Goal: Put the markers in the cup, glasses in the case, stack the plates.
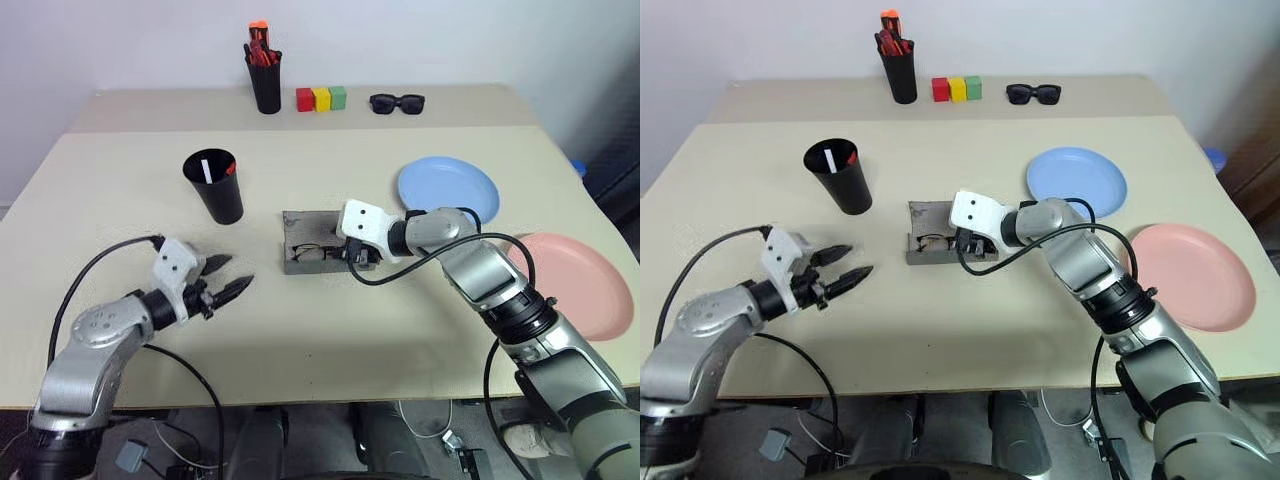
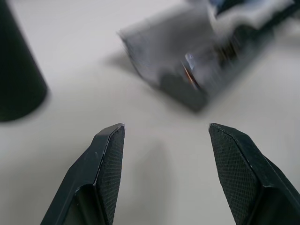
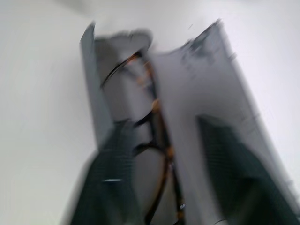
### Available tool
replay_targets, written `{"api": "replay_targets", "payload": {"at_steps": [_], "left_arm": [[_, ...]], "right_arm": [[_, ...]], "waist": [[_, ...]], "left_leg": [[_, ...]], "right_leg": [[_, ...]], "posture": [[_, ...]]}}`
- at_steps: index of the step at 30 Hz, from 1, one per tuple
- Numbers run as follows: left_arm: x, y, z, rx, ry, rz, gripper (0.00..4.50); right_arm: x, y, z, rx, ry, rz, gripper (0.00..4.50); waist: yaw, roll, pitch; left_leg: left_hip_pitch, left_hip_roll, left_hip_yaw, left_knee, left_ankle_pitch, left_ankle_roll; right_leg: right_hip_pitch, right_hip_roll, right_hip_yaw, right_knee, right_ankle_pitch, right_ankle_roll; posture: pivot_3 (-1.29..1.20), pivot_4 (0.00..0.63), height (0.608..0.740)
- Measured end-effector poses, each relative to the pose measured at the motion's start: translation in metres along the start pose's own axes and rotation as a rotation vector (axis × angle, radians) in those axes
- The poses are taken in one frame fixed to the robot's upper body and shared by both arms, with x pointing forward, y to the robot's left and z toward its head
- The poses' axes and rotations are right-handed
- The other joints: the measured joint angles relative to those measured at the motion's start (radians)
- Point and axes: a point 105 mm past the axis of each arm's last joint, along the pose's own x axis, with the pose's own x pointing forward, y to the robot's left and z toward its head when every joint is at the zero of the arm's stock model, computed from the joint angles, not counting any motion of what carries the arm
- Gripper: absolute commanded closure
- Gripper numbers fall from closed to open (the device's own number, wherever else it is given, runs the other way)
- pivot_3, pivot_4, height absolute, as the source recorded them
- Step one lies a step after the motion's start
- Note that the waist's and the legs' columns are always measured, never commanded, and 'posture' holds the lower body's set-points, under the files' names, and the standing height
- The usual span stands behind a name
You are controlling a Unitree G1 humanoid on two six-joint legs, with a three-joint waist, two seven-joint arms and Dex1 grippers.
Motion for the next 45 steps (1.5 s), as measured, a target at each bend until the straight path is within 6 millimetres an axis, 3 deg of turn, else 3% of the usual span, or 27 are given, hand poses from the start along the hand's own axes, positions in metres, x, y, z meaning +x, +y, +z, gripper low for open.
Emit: {"api": "replay_targets", "payload": {"at_steps": [1, 5, 11, 16, 20, 24, 31, 39, 45], "left_arm": [[0.004, 0.002, 0.007, -0.003, -0.02, 0.006, 2.44], [0.029, 0.006, 0.029, -0.015, -0.054, 0.006, 4.4], [0.095, -0.009, 0.056, -0.006, -0.023, -0.022, 4.46], [0.142, -0.005, 0.081, -0.058, 0.038, 0.059, 4.46], [0.165, 0.007, 0.074, -0.075, 0.173, 0.128, 4.46], [0.179, 0.004, 0.057, -0.153, 0.264, 0.105, 4.46], [0.18, 0.007, 0.038, -0.228, 0.336, 0.081, 4.46], [0.171, -0.003, 0.039, -0.201, 0.303, -0.044, 4.46], [0.143, -0.017, 0.035, -0.124, 0.297, -0.162, 4.46]], "right_arm": [[-0.002, -0.002, 0.001, -0.002, -0.005, -0.011, 2.17], [-0.015, -0.012, 0.006, -0.007, -0.02, -0.062, 2.17], [-0.041, 0.009, 0.009, -0.012, -0.064, -0.053, 2.17], [-0.056, 0.034, 0.01, 0.024, -0.078, -0.007, 2.17], [-0.069, 0.042, 0.001, 0.054, -0.044, -0.015, 2.17], [-0.078, 0.048, -0.001, 0.093, -0.038, -0.029, 2.17], [-0.098, 0.062, -0.018, 0.19, 0.01, -0.061, 2.17], [-0.102, 0.029, -0.021, 0.315, -0.071, -0.269, 2.17], [-0.105, 0.014, -0.026, 0.399, -0.11, -0.342, 2.17]], "waist": [[-0.001, 0.0, 0.0], [-0.002, 0.0, 0.0], [0.004, -0.001, 0.0], [-0.006, -0.001, 0.0], [-0.008, -0.001, 0.0], [-0.002, -0.001, 0.0], [0.001, -0.001, 0.0], [-0.003, -0.001, 0.0], [-0.002, -0.001, 0.0]], "left_leg": [[0.0, 0.0, 0.0, 0.0, 0.0, 0.0], [0.0, 0.0, 0.0, -0.001, 0.0, 0.0], [-0.001, -0.001, -0.001, 0.0, 0.0, 0.0], [0.0, -0.001, -0.001, 0.0, 0.0, 0.0], [0.0, -0.001, -0.001, 0.0, 0.0, 0.0], [-0.001, -0.001, -0.001, 0.0, 0.0, 0.0], [-0.001, -0.001, -0.001, 0.0, 0.0, 0.0], [-0.001, -0.001, -0.001, -0.001, 0.0, 0.0], [-0.001, -0.001, -0.001, -0.001, 0.0, 0.0]], "right_leg": [[0.0, 0.0, 0.0, 0.0, 0.0, 0.0], [0.0, 0.0, 0.0, 0.0, 0.0, 0.0], [0.001, 0.0, 0.0, 0.0, 0.0, 0.001], [0.001, 0.0, 0.0, -0.001, 0.0, 0.002], [0.0, 0.0, 0.0, 0.0, 0.0, 0.002], [0.0, 0.0, 0.0, -0.001, -0.001, 0.002], [0.0, 0.0, 0.0, -0.001, -0.001, 0.003], [0.0, 0.0, 0.0, 0.0, -0.001, 0.003], [0.0, 0.0, 0.0, 0.0, -0.001, 0.002]], "posture": [[0.0, 0.15, 0.74], [0.0, 0.15, 0.74], [0.0, 0.15, 0.74], [0.0, 0.15, 0.74], [0.0, 0.15, 0.74], [0.0, 0.15, 0.74], [0.0, 0.15, 0.74], [0.0, 0.15, 0.74], [0.0, 0.15, 0.74]]}}
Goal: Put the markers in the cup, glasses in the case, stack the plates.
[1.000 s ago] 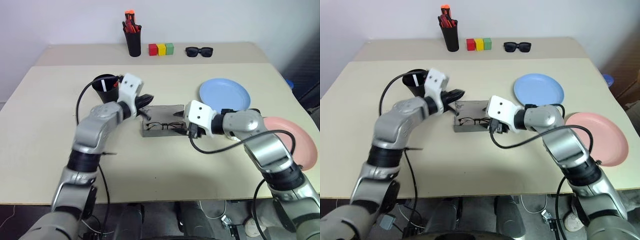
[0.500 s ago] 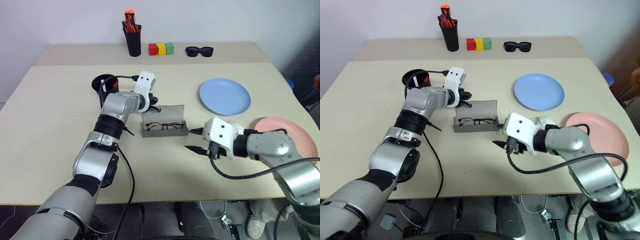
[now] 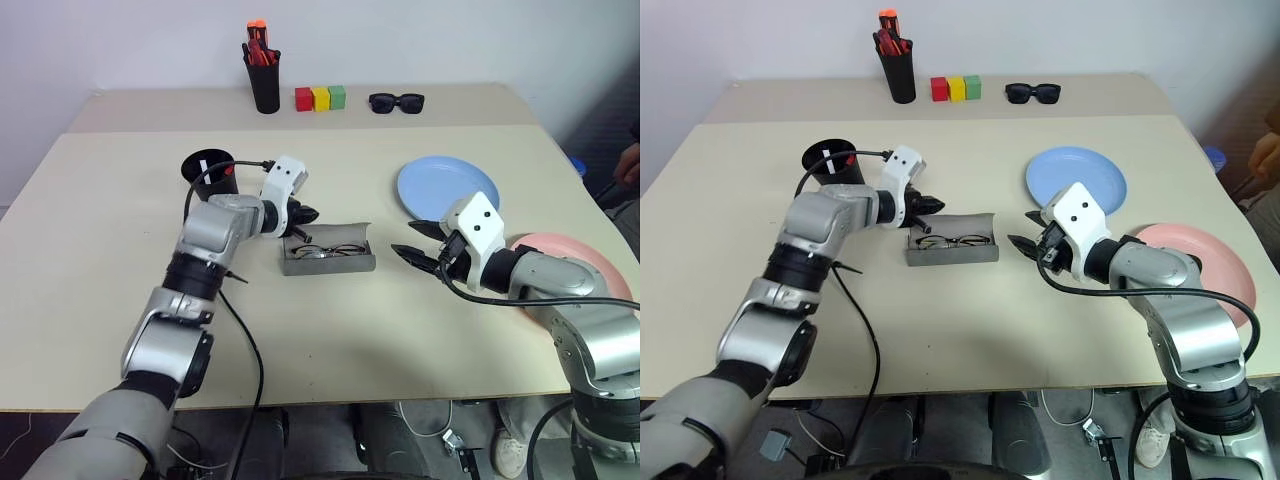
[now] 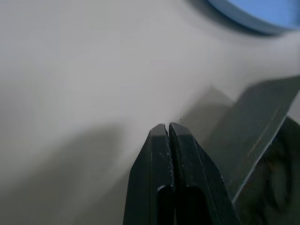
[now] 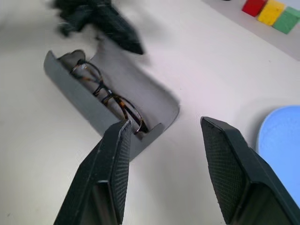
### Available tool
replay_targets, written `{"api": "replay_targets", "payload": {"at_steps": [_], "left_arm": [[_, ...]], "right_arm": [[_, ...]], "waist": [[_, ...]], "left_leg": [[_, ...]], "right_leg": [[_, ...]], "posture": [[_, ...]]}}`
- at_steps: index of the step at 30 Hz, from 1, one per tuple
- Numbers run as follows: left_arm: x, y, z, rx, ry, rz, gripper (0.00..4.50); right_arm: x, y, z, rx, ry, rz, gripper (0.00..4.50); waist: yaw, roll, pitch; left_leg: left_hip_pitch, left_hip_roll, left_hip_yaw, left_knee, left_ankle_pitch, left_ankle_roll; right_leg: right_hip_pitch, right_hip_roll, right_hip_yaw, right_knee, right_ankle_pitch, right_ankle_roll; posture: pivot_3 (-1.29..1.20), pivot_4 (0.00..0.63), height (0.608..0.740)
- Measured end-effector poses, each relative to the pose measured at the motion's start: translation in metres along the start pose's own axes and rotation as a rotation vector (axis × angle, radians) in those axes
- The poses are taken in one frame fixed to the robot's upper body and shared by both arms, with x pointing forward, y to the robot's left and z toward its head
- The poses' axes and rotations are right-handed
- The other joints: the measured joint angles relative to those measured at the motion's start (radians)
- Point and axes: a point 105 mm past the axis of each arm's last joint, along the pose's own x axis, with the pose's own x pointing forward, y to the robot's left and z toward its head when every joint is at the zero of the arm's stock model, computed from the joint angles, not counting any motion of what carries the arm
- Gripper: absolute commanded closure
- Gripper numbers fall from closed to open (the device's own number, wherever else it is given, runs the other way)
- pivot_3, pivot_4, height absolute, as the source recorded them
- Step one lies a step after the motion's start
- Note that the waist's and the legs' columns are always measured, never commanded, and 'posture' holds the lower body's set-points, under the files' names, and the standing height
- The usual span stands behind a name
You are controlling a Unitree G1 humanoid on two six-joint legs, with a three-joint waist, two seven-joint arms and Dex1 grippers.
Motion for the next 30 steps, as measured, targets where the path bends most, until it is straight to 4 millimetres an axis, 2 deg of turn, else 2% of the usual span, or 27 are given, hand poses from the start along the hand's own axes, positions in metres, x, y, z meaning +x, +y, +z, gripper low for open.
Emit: {"api": "replay_targets", "payload": {"at_steps": [6, 10, 14, 19, 22, 25, 28, 30], "left_arm": [[-0.012, -0.022, -0.019, 0.09, 0.034, -0.082, 4.46], [-0.021, -0.035, -0.027, 0.196, 0.031, -0.138, 4.46], [-0.021, -0.049, -0.026, 0.314, -0.108, -0.191, 4.46], [-0.033, -0.044, -0.011, 0.376, -0.247, -0.13, 4.46], [-0.042, -0.041, -0.016, 0.355, -0.283, -0.092, 4.46], [-0.048, -0.037, -0.022, 0.334, -0.291, -0.053, 4.5], [-0.053, -0.03, -0.018, 0.326, -0.313, 0.008, 4.5], [-0.056, -0.028, -0.015, 0.312, -0.339, 0.037, 4.5]], "right_arm": [[0.004, -0.003, -0.004, 0.068, -0.016, -0.004, 2.17], [0.006, -0.019, -0.013, 0.058, 0.028, -0.067, 2.17], [0.016, -0.056, -0.036, -0.105, 0.179, -0.23, 2.17], [0.032, -0.072, -0.059, -0.251, 0.289, -0.272, 2.17], [0.039, -0.082, -0.073, -0.314, 0.347, -0.274, 2.17], [0.041, -0.092, -0.081, -0.363, 0.383, -0.291, 3.03], [0.044, -0.092, -0.079, -0.398, 0.371, -0.286, 4.44], [0.044, -0.092, -0.078, -0.413, 0.373, -0.286, 4.44]], "waist": [[0.0, 0.0, 0.0], [0.0, 0.0, 0.0], [0.0, 0.001, -0.001], [-0.001, 0.001, -0.001], [-0.005, 0.001, 0.0], [-0.002, 0.001, 0.0], [0.0, 0.001, 0.0], [0.0, 0.001, 0.0]], "left_leg": [[0.0, 0.0, 0.0, 0.001, 0.0, 0.0], [0.001, 0.0, 0.0, 0.001, 0.0, 0.0], [0.001, 0.0, 0.001, 0.001, 0.0, 0.0], [0.001, 0.0, 0.001, 0.0, 0.0, 0.0], [0.001, 0.0, 0.002, 0.0, 0.0, 0.0], [0.001, 0.0, 0.001, 0.001, 0.0, 0.0], [0.001, 0.0, 0.001, 0.001, 0.0, 0.0], [0.001, 0.0, 0.001, 0.001, 0.0, 0.0]], "right_leg": [[0.001, 0.0, 0.0, 0.0, 0.0, 0.0], [0.001, 0.0, 0.0, 0.0, 0.0, 0.0], [0.001, -0.001, 0.001, -0.001, 0.0, -0.001], [0.0, -0.001, 0.001, -0.001, 0.0, -0.001], [0.0, -0.001, 0.001, 0.0, 0.0, -0.001], [0.0, 0.0, 0.001, 0.0, 0.0, -0.001], [0.0, -0.001, 0.001, 0.0, 0.0, -0.001], [0.0, -0.001, 0.001, 0.0, 0.0, -0.001]], "posture": [[0.0, 0.15, 0.74], [0.0, 0.15, 0.74], [0.0, 0.15, 0.74], [0.0, 0.15, 0.74], [0.0, 0.15, 0.74], [0.0, 0.15, 0.74], [0.0, 0.15, 0.74], [0.0, 0.15, 0.74]]}}
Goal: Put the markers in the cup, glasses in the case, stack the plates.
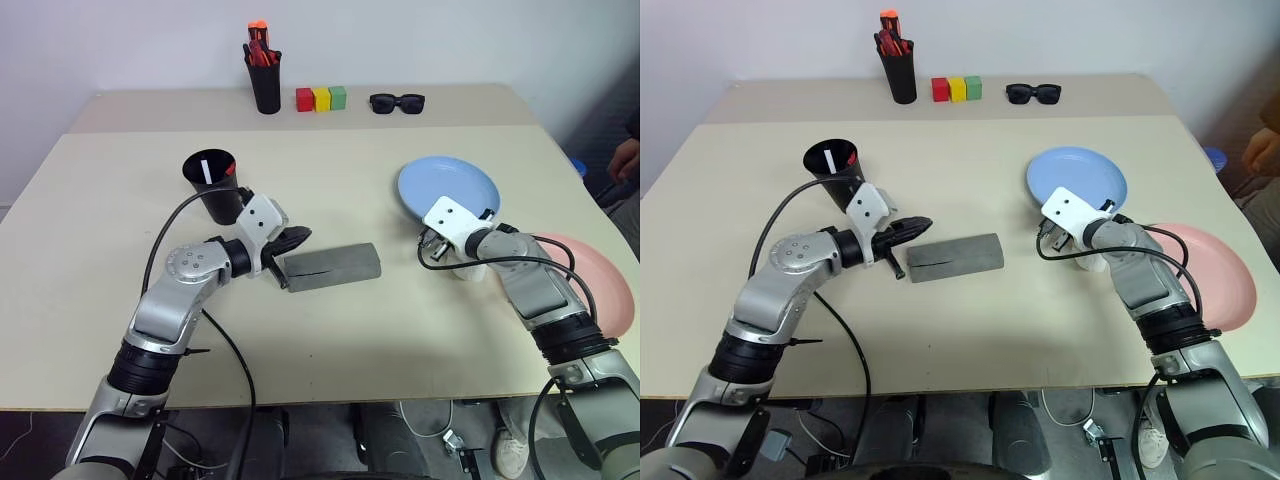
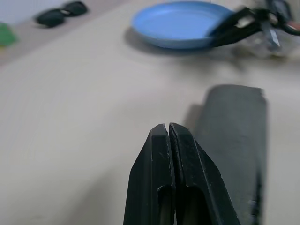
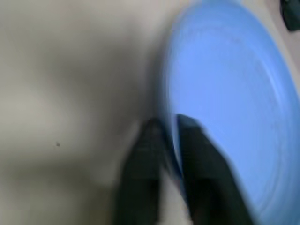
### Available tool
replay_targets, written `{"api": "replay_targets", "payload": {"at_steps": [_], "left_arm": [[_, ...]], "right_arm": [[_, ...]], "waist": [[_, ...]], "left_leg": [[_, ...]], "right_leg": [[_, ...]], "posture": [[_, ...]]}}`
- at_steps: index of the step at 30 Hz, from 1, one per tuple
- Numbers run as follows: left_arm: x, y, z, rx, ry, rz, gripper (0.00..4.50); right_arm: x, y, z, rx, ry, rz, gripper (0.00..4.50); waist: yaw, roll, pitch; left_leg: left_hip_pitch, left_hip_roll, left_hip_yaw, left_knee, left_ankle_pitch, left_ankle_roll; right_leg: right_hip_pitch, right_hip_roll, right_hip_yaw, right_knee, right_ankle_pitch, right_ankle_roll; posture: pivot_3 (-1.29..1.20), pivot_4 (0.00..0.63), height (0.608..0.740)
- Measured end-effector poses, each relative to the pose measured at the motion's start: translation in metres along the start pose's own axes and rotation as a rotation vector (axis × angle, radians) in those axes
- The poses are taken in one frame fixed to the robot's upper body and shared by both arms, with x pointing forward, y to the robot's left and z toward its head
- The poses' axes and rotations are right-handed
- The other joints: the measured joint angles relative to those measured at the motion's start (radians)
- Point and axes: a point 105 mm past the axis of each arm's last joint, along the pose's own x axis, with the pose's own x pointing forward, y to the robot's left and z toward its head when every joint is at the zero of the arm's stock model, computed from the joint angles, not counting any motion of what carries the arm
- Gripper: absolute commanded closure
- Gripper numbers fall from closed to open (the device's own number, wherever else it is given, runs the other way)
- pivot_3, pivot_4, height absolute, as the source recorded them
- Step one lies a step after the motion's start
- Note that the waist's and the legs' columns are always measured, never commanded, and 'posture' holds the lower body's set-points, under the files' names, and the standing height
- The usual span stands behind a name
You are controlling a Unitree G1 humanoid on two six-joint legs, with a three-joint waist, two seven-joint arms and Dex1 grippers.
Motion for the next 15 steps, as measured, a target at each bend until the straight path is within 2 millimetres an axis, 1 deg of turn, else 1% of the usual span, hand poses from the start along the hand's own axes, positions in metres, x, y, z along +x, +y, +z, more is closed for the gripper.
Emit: {"api": "replay_targets", "payload": {"at_steps": [3, 6, 7, 8, 11, 13, 15], "left_arm": [[0.001, 0.0, 0.003, -0.024, -0.031, 0.026, 4.5], [0.002, -0.004, 0.009, -0.052, -0.084, 0.039, 4.5], [0.002, -0.004, 0.01, -0.053, -0.09, 0.039, 4.5], [0.003, -0.007, 0.013, -0.051, -0.111, 0.028, 4.5], [0.004, -0.02, 0.02, -0.048, -0.184, -0.038, 4.5], [0.007, -0.03, 0.021, -0.034, -0.201, -0.11, 4.5], [0.012, -0.039, 0.021, -0.018, -0.206, -0.17, 4.5]], "right_arm": [[-0.005, -0.001, 0.002, -0.036, -0.007, -0.009, 4.44], [-0.023, -0.004, -0.002, -0.066, 0.002, -0.027, 4.44], [-0.032, -0.009, -0.002, -0.069, 0.005, -0.04, 4.44], [-0.045, -0.015, -0.005, -0.065, 0.016, -0.05, 4.44], [-0.086, -0.027, -0.023, -0.025, 0.086, -0.062, 4.44], [-0.11, -0.027, -0.032, 0.004, 0.13, -0.045, 4.44], [-0.128, -0.02, -0.04, 0.041, 0.165, -0.013, 4.44]], "waist": [[0.0, 0.0, 0.0], [0.007, 0.0, 0.0], [0.007, 0.0, 0.0], [0.012, 0.001, 0.0], [0.03, 0.001, 0.0], [0.03, 0.001, 0.0], [0.029, 0.001, 0.0]], "left_leg": [[0.0, 0.0, 0.0, 0.0, 0.0, 0.0], [0.0, 0.0, 0.0, 0.0, 0.0, 0.0], [0.0, 0.0, 0.0, 0.0, 0.0, 0.0], [-0.001, 0.0, 0.0, 0.0, 0.0, 0.0], [0.0, 0.0, 0.0, 0.001, 0.0, 0.0], [0.0, 0.0, 0.0, 0.001, 0.0, 0.0], [0.001, 0.0, 0.0, 0.001, 0.0, 0.0]], "right_leg": [[0.0, 0.0, 0.0, 0.0, 0.0, 0.0], [0.0, 0.0, 0.0, 0.0, 0.0, 0.0], [0.0, 0.0, 0.0, 0.0, 0.0, 0.0], [0.0, 0.0, 0.0, 0.0, 0.0, 0.0], [0.001, 0.0, 0.0, -0.001, 0.0, 0.0], [0.002, 0.0, 0.0, -0.001, 0.0, 0.0], [0.003, 0.0, 0.0, -0.001, 0.0, 0.0]], "posture": [[0.0, 0.15, 0.74], [0.0, 0.15, 0.74], [0.0, 0.15, 0.74], [0.0, 0.15, 0.74], [0.0, 0.15, 0.74], [0.0, 0.15, 0.74], [0.0, 0.15, 0.74]]}}
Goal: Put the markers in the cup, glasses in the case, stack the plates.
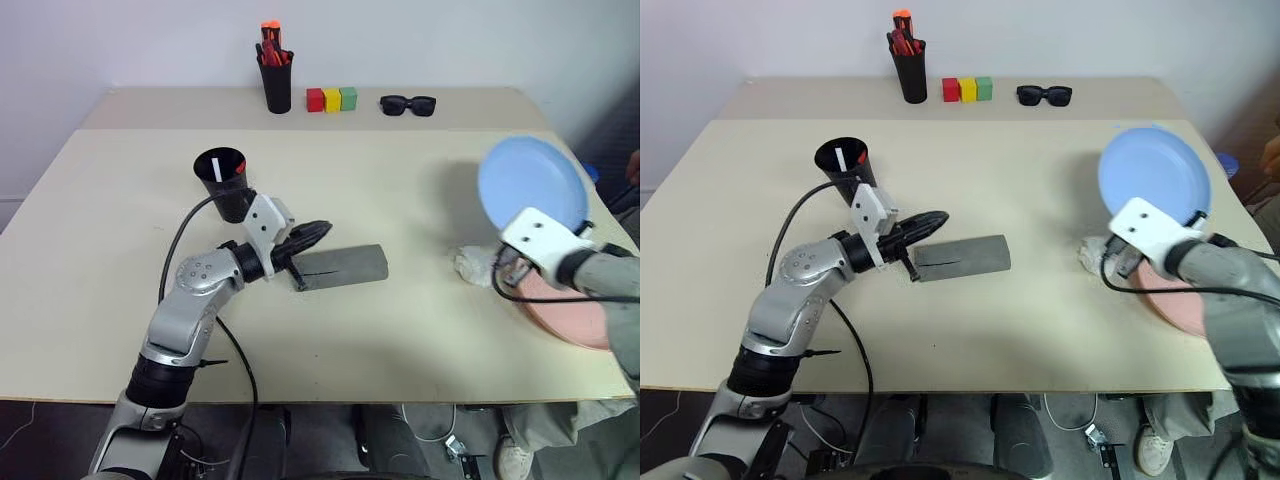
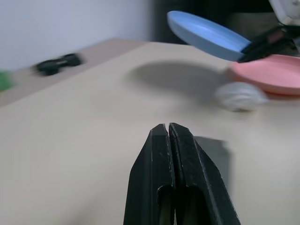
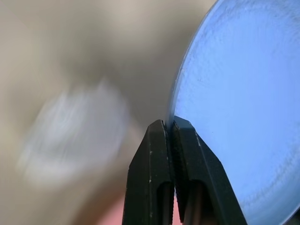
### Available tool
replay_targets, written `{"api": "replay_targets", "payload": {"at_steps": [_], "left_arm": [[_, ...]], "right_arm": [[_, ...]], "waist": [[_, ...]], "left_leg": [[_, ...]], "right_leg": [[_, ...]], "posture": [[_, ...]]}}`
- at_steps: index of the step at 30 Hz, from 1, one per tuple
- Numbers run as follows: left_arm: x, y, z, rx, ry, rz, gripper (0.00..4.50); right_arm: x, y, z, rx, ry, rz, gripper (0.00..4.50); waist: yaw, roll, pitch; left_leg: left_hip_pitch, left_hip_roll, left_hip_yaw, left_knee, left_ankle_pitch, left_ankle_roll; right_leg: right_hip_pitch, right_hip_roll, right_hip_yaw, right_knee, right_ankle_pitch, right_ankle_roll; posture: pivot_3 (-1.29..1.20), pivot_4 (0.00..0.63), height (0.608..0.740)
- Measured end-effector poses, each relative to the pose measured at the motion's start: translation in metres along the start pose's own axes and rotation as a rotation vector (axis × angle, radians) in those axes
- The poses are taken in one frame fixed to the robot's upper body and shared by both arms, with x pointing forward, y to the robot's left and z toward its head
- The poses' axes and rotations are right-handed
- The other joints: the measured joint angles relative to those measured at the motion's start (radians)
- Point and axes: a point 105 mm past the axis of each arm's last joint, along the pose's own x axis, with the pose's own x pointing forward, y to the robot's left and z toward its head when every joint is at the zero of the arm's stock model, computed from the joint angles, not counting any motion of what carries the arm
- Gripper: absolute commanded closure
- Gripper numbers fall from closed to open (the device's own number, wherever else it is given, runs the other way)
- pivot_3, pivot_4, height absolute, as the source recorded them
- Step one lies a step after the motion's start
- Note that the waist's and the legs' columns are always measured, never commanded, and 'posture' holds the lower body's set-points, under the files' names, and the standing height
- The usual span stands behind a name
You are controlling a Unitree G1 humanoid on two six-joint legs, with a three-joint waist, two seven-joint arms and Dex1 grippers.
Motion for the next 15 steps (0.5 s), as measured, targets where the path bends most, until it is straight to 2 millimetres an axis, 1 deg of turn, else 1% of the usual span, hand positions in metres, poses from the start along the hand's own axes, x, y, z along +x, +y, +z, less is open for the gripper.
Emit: {"api": "replay_targets", "payload": {"at_steps": [2, 4, 5, 7, 8, 11, 12, 15], "left_arm": [[0.009, -0.001, -0.004, 0.003, -0.001, -0.032, 4.5], [0.016, 0.002, -0.006, 0.004, -0.004, -0.042, 4.5], [0.018, 0.003, -0.006, 0.007, -0.009, -0.05, 4.5], [0.021, 0.001, -0.004, 0.012, -0.026, -0.07, 4.5], [0.021, 0.0, -0.005, 0.012, -0.029, -0.081, 4.5], [0.021, -0.004, -0.006, 0.014, -0.031, -0.11, 4.5], [0.02, -0.005, -0.006, 0.015, -0.033, -0.116, 4.5], [0.016, -0.006, -0.011, 0.013, -0.029, -0.115, 4.5]], "right_arm": [[-0.016, 0.012, -0.016, 0.036, 0.053, 0.054, 4.44], [-0.028, 0.024, -0.033, 0.058, 0.116, 0.102, 3.88], [-0.031, 0.026, -0.038, 0.065, 0.138, 0.113, 3.63], [-0.038, 0.03, -0.048, 0.059, 0.188, 0.137, 2.66], [-0.04, 0.033, -0.05, 0.053, 0.198, 0.15, 2.06], [-0.04, 0.033, -0.043, 0.033, 0.176, 0.155, 0.47], [-0.039, 0.03, -0.039, 0.023, 0.159, 0.139, 0.07], [-0.031, 0.015, -0.017, 0.017, 0.061, 0.06, 0.07]], "waist": [[0.001, 0.001, 0.0], [-0.005, 0.001, 0.0], [-0.008, 0.001, -0.001], [-0.009, 0.001, -0.001], [-0.009, 0.001, -0.001], [-0.008, 0.001, -0.001], [-0.008, 0.001, -0.001], [-0.008, 0.001, -0.001]], "left_leg": [[0.0, 0.0, 0.0, 0.001, 0.0, 0.0], [0.0, 0.0, 0.001, 0.002, 0.0, 0.0], [0.0, 0.0, 0.001, 0.003, 0.0, 0.0], [0.0, 0.0, 0.002, 0.004, 0.0, 0.0], [0.0, 0.0, 0.002, 0.004, 0.0, 0.0], [0.0, 0.0, 0.002, 0.005, 0.0, 0.0], [0.0, 0.0, 0.002, 0.005, 0.0, 0.0], [0.0, 0.0, 0.002, 0.005, 0.0, 0.0]], "right_leg": [[0.001, 0.0, 0.0, 0.0, -0.001, -0.001], [0.001, 0.0, 0.0, 0.0, -0.002, -0.003], [0.001, 0.0, 0.001, 0.0, -0.002, -0.003], [0.001, 0.0, 0.001, 0.0, -0.002, -0.003], [0.001, 0.0, 0.001, 0.0, -0.001, -0.003], [0.001, 0.0, 0.001, 0.0, -0.001, -0.003], [0.001, 0.0, 0.001, 0.0, -0.001, -0.003], [0.001, 0.0, 0.001, 0.0, -0.001, -0.003]], "posture": [[0.0, 0.15, 0.74], [0.0, 0.15, 0.74], [0.0, 0.15, 0.74], [0.0, 0.15, 0.74], [0.0, 0.15, 0.74], [0.0, 0.15, 0.74], [0.0, 0.15, 0.74], [0.0, 0.15, 0.74]]}}
